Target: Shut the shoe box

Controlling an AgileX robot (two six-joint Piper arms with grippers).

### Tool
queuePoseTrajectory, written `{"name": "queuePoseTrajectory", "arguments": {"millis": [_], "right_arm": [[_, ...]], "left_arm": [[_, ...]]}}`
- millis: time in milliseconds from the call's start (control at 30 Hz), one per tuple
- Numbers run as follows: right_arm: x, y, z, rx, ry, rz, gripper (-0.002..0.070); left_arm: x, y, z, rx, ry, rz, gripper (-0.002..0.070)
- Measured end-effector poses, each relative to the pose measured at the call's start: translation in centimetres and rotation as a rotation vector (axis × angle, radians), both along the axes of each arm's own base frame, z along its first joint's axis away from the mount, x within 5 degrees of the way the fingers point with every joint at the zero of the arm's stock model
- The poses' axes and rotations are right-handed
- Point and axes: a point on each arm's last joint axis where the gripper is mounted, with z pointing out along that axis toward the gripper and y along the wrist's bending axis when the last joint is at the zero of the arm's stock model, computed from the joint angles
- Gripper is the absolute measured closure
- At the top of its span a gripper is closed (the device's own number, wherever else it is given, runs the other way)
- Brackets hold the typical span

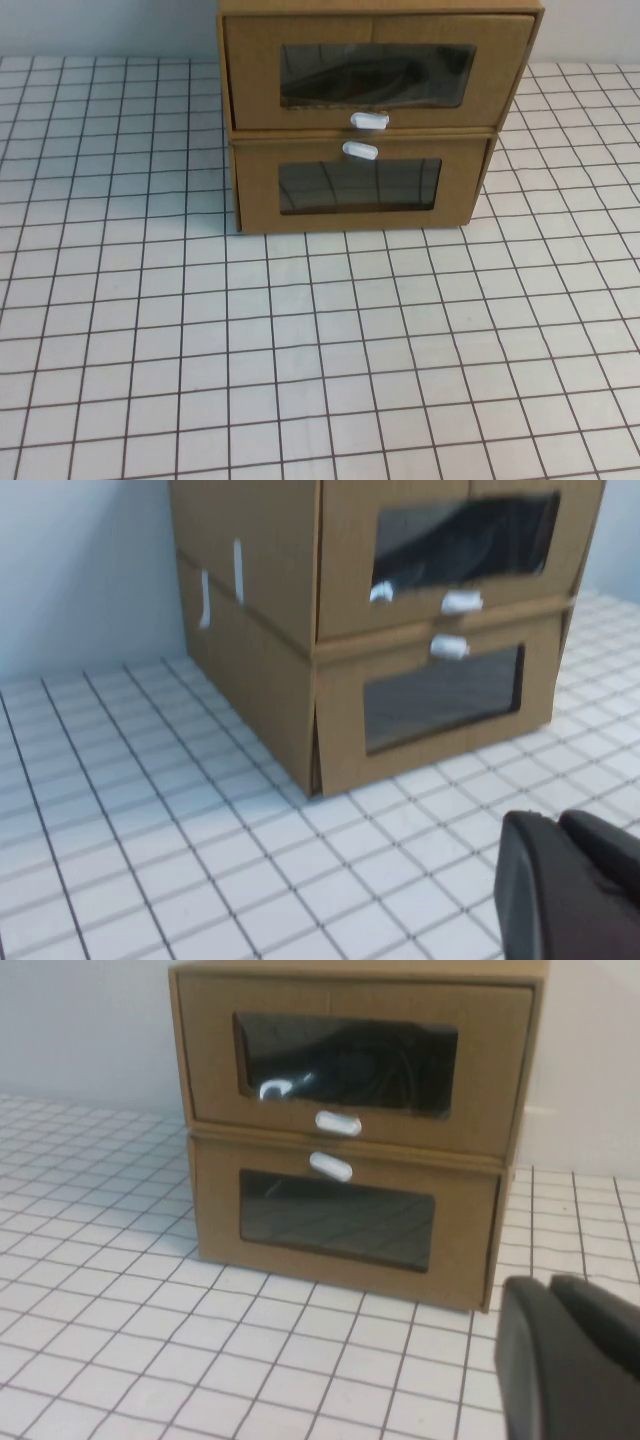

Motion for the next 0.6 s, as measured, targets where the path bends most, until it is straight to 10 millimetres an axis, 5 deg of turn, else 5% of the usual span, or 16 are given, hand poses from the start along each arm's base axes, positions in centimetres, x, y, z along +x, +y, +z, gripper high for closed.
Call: {"name": "queuePoseTrajectory", "arguments": {"millis": [200, 600], "right_arm": [[0.2, 0.0, -0.8, -0.010, 0.024, 0.000, 0.0689], [0.2, 0.0, -0.8, -0.010, 0.022, 0.000, 0.0689]], "left_arm": [[0.6, 0.0, -2.4, 0.014, 0.046, 0.012, 0.0680], [0.6, 0.0, -2.4, 0.012, 0.042, 0.014, 0.0680]]}}
